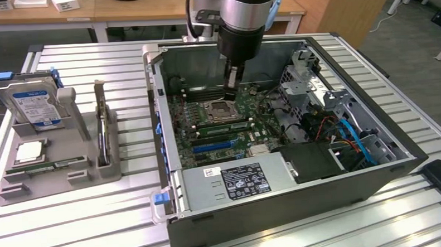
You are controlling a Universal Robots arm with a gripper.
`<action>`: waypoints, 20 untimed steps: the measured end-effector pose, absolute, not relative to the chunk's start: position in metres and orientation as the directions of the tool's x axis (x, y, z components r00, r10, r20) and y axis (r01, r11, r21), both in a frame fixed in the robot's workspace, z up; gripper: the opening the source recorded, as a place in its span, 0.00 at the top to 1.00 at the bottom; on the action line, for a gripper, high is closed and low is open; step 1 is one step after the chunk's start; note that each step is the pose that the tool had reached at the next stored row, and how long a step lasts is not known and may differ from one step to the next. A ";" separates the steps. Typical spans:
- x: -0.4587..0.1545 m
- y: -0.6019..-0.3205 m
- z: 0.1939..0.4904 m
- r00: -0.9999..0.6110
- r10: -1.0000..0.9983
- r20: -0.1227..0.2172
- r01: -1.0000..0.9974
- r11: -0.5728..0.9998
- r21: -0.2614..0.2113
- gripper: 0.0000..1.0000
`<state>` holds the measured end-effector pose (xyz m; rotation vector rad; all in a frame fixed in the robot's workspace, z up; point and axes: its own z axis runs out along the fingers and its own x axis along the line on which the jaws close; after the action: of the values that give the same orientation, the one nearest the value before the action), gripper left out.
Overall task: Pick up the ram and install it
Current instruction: 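Press down the ram until it locks into place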
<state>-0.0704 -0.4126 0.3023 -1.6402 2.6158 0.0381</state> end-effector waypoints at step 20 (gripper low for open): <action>-0.070 -0.413 0.301 -0.674 -0.737 -0.055 -0.737 0.675 -0.010 0.90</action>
<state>-0.0704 -0.4126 0.3014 -1.2439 2.8252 0.0208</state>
